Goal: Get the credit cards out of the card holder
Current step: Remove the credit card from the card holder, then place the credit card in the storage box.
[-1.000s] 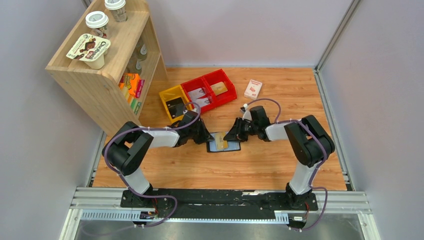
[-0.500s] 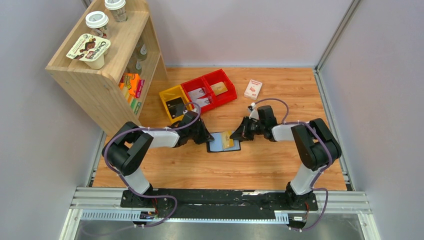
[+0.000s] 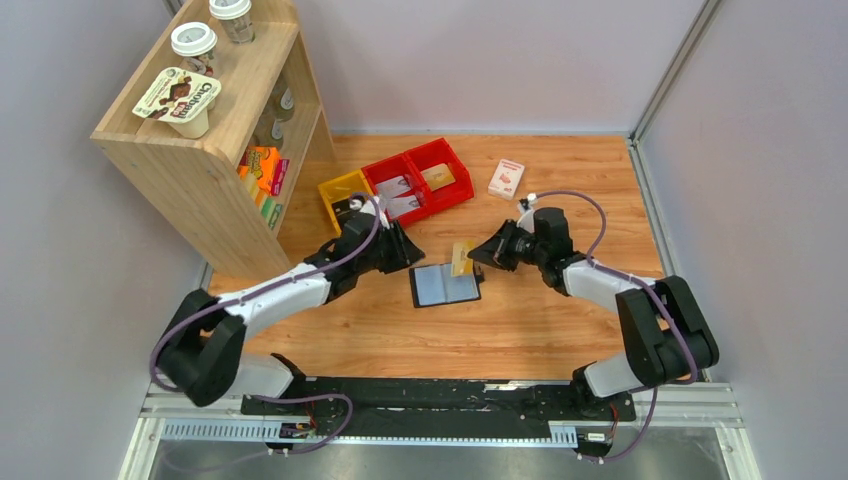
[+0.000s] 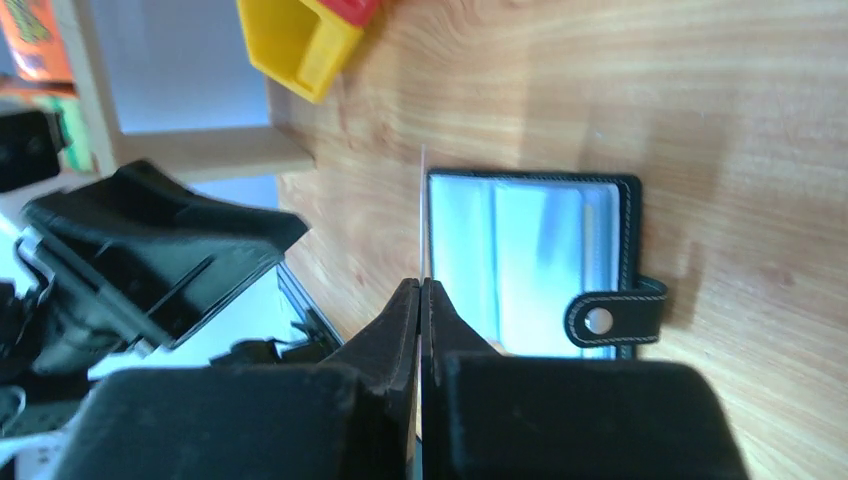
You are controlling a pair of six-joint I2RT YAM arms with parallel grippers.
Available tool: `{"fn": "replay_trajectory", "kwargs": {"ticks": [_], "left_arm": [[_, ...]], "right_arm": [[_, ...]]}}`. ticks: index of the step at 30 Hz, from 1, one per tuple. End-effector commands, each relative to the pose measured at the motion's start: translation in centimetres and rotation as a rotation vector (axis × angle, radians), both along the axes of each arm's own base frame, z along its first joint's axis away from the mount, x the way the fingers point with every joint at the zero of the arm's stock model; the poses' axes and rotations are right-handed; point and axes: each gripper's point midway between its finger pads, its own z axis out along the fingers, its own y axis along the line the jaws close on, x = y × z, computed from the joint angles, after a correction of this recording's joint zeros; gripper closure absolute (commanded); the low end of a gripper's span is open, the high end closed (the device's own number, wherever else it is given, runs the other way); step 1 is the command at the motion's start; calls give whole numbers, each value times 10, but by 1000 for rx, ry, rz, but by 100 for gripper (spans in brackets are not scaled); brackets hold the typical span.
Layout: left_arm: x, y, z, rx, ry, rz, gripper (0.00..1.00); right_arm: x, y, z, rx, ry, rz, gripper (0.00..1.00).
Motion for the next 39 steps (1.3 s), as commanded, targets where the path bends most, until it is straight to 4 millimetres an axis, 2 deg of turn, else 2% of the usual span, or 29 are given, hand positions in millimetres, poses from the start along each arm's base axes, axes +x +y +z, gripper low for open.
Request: {"fn": "replay_trajectory", "kwargs": {"ticks": [1, 2, 3, 7, 10, 14, 18, 20, 22, 26, 29, 34, 39], "left_arm": [[12, 14, 74, 47, -245, -13, 49], [11, 22, 89, 61, -289, 5, 46], [8, 32, 91, 116, -310, -1, 40], [1, 72, 131, 254, -476, 29, 24], [-6, 103, 165, 353, -617, 61, 24], [-5, 139, 194, 569, -765, 80, 24], [0, 165, 197, 661, -785, 184, 24], [1, 169, 187, 676, -784, 191, 24], [-2, 178, 180, 705, -762, 213, 23], [-6, 193, 185, 727, -782, 281, 23], [-6, 199, 187, 741, -784, 312, 24], [-6, 195, 185, 732, -780, 293, 24], [-7, 196, 186, 727, -784, 295, 24]], "right_arm": [[31, 0, 50, 85, -121, -161, 100], [38, -1, 56, 92, -133, -195, 100], [44, 0, 63, 106, -141, -227, 100], [76, -3, 82, 144, -177, -369, 100], [105, -2, 93, 180, -201, -450, 100], [148, 3, 99, 231, -204, -555, 100], [188, 5, 86, 228, -205, -694, 100], [204, 6, 81, 233, -210, -754, 100], [220, 12, 76, 231, -217, -787, 100], [243, 30, 57, 205, -195, -807, 100], [251, 39, 45, 191, -181, -832, 100], [259, 42, 20, 140, -149, -911, 100], [272, 62, 11, 131, -138, -898, 100]]}}
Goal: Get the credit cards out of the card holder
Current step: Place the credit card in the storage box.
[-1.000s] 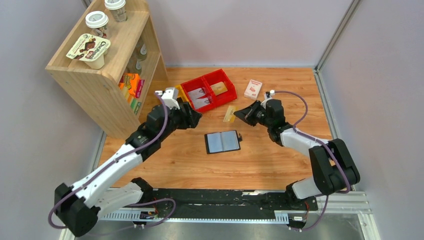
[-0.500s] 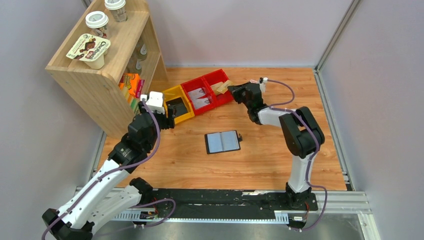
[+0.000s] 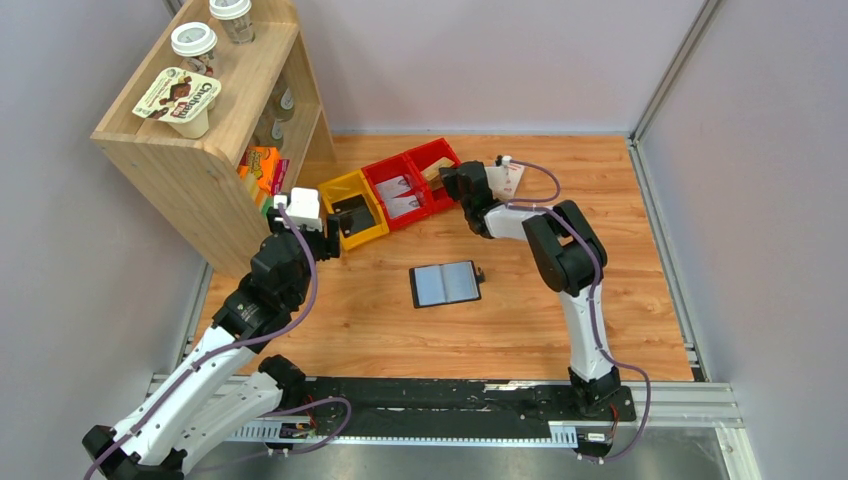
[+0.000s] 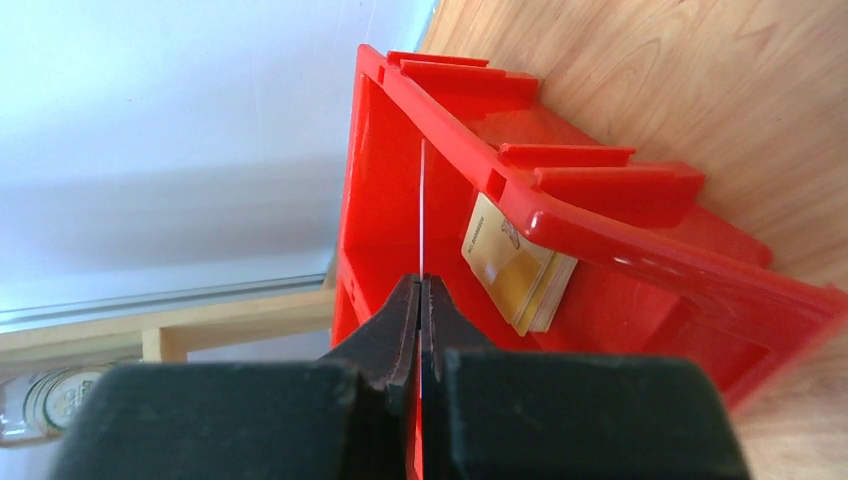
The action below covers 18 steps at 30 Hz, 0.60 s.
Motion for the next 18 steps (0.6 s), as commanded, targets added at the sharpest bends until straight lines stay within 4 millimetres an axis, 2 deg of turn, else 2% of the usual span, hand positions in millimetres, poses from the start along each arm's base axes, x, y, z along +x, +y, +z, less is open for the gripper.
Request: {"fn": "replay_trajectory", "kwargs": {"ticks": [1, 7, 10, 11, 14, 18], "left_arm": [[1, 4, 10, -2, -34, 15, 24], [1, 5, 9, 4, -34, 18, 24], [0, 6, 10, 4, -36, 21, 24], [0, 6, 10, 3, -38, 19, 24], [1, 5, 9, 3, -35, 16, 24], [1, 3, 7, 3, -29, 11, 24]], "right_arm": [[18, 9, 4, 0, -11, -58, 99], [18, 12, -3, -26, 39, -76, 95], [12, 10, -2, -50, 50, -77, 87], [10, 10, 1, -56, 46, -74, 84], [4, 11, 9, -78, 35, -52, 64], [-10, 11, 24, -133, 9, -15, 49]]}}
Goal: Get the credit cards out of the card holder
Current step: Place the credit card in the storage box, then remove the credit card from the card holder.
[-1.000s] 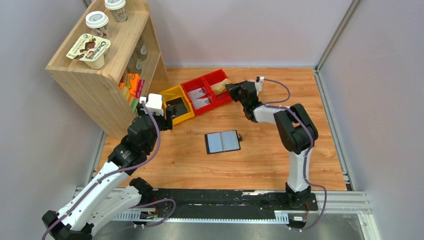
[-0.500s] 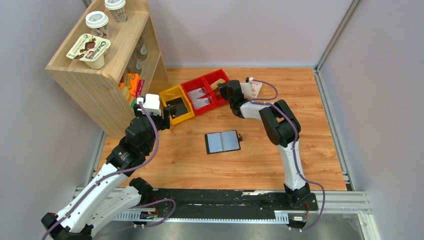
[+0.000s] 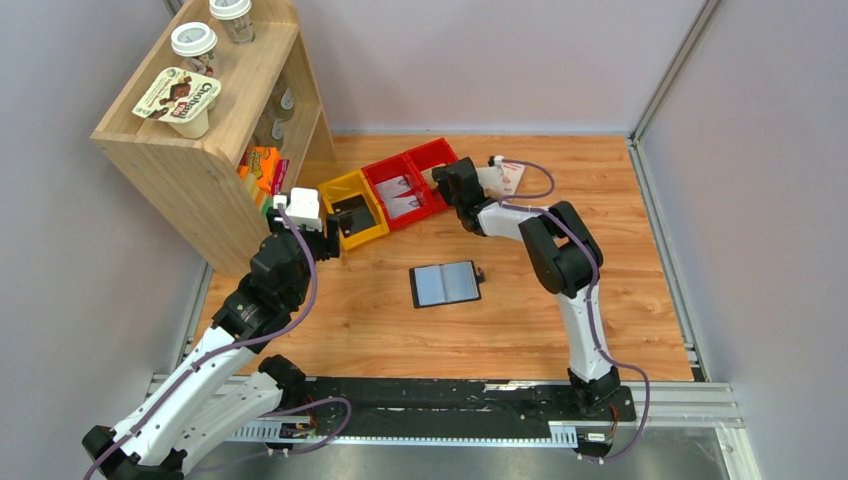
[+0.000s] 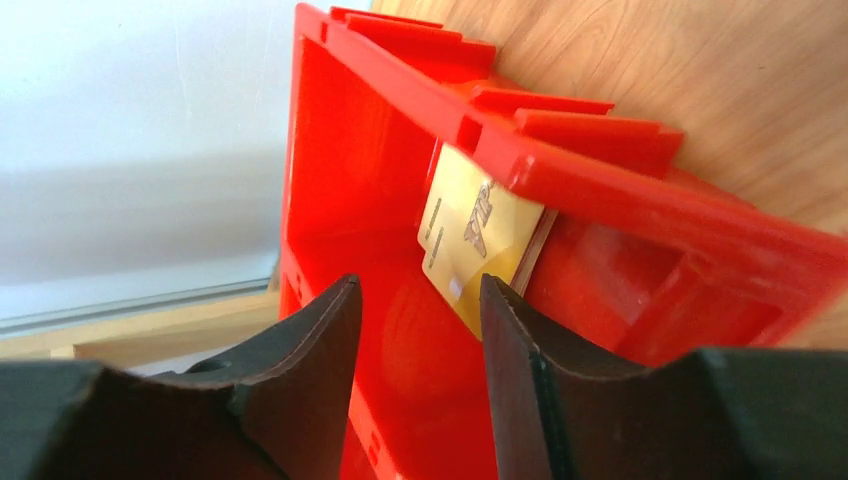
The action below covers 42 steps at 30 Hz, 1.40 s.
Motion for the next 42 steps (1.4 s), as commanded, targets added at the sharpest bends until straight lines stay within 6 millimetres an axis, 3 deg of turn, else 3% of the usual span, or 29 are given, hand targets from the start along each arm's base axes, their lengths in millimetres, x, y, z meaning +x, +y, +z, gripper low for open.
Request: {"fn": "replay_trajectory", "kwargs": {"ticks": [1, 8, 13, 25, 29, 33, 38, 42], "left_arm": [[1, 2, 5, 4, -25, 7, 24], [3, -5, 2, 0, -7, -26, 24], [5, -15, -5, -8, 26, -61, 24], [5, -71, -37, -157, 354, -184, 24], [-2, -93, -57, -228, 460, -209, 24], [-12, -117, -85, -258, 574, -220, 24], [-25, -144, -119, -267, 672, -242, 25], [-23, -164, -134, -289, 704, -269, 33]], "right_arm": [[-14, -5, 54, -65, -90, 15, 46], [-41, -24, 89, -191, -107, 74, 32], [-77, -27, 103, -327, -81, 240, 25], [-208, -68, 78, -651, 130, 664, 17], [-252, -72, 81, -667, 105, 730, 17], [-289, -82, 74, -682, 208, 780, 19], [-300, -86, 67, -731, 247, 780, 24], [-303, -72, 54, -759, 245, 818, 34]]}}
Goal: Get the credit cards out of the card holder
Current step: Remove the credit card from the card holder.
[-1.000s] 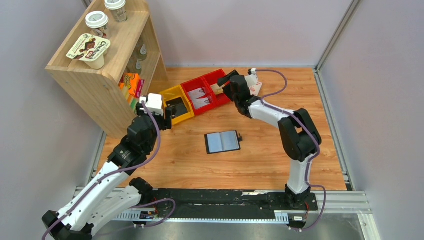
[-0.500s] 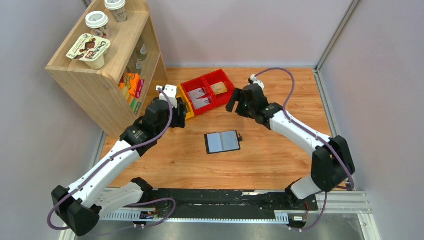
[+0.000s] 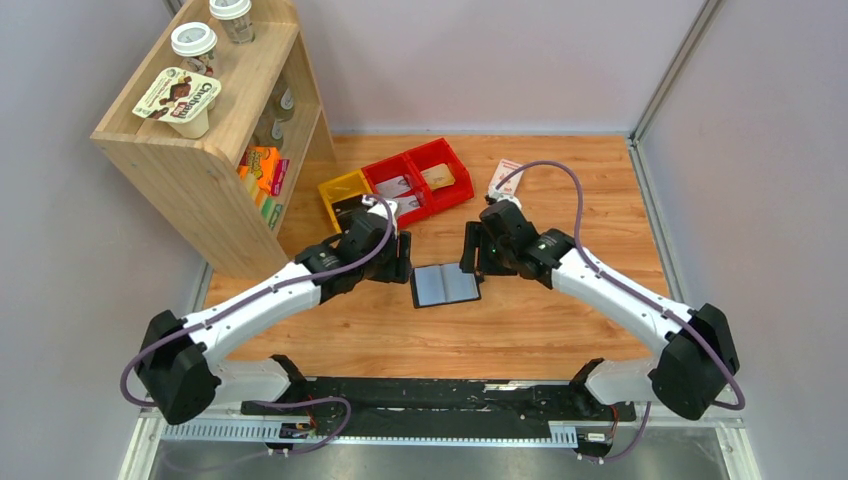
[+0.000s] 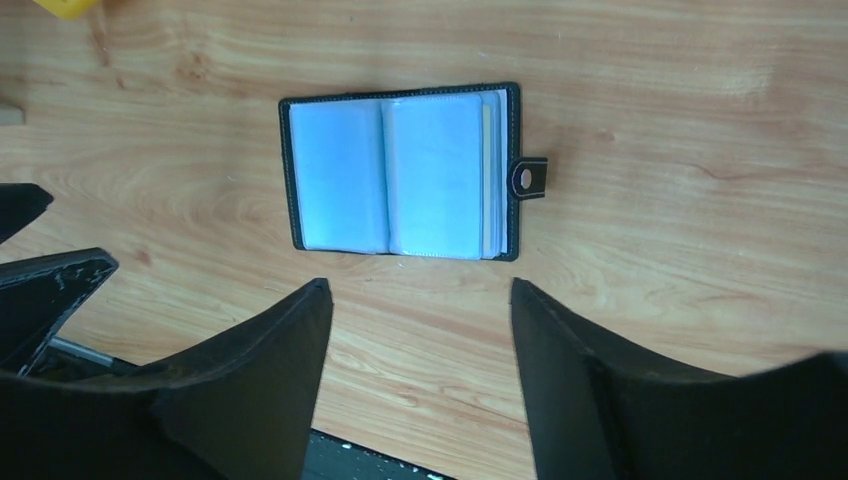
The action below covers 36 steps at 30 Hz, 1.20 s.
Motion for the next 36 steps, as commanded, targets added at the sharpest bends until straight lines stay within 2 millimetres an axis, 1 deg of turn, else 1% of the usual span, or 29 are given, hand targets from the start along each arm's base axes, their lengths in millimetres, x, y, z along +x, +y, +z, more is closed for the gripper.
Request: {"fn": "replay_trajectory", "kwargs": {"ticks": [1, 5, 6, 8, 9, 10, 11, 12, 13, 16, 17, 18, 19, 23, 27, 32, 36], "left_arm": [[5, -26, -7, -84, 28, 1, 35], [13, -41, -17, -89, 43, -13, 41], [16, -45, -22, -91, 47, -16, 42], [18, -54, -28, -109, 64, -27, 44], [19, -57, -29, -113, 66, -31, 46], [20, -61, -37, -105, 78, -38, 46], [22, -63, -37, -107, 76, -40, 46], [23, -66, -45, -96, 89, -43, 47], [24, -68, -45, -97, 89, -47, 48], [28, -71, -60, -79, 104, -44, 49], [27, -70, -68, -67, 116, -40, 49], [29, -71, -71, -70, 118, -32, 50], [27, -71, -80, -59, 134, -31, 50], [21, -70, -101, -54, 182, -23, 52], [13, -63, -117, -19, 226, 10, 53], [1, -54, -130, 7, 278, 44, 55], [-5, -53, -134, 5, 291, 55, 57]], "right_arm": [[-3, 8, -15, -57, -10, 35, 36], [1, 14, -38, -72, 4, 26, 47], [2, 16, -44, -72, 12, 23, 48], [0, 21, -59, -75, 41, 28, 50], [1, 22, -64, -77, 49, 27, 50], [1, 22, -71, -95, 61, 27, 51], [1, 23, -74, -103, 66, 28, 51], [1, 24, -79, -111, 78, 32, 51], [0, 25, -82, -114, 86, 37, 51], [0, 28, -91, -120, 97, 40, 51], [0, 28, -94, -122, 103, 42, 51], [0, 30, -97, -124, 110, 45, 51], [0, 30, -99, -126, 116, 47, 51], [0, 29, -105, -141, 128, 37, 50], [0, 28, -108, -151, 135, 32, 48], [-2, 34, -113, -143, 159, 62, 49], [-2, 42, -107, -102, 144, 99, 51]]}}
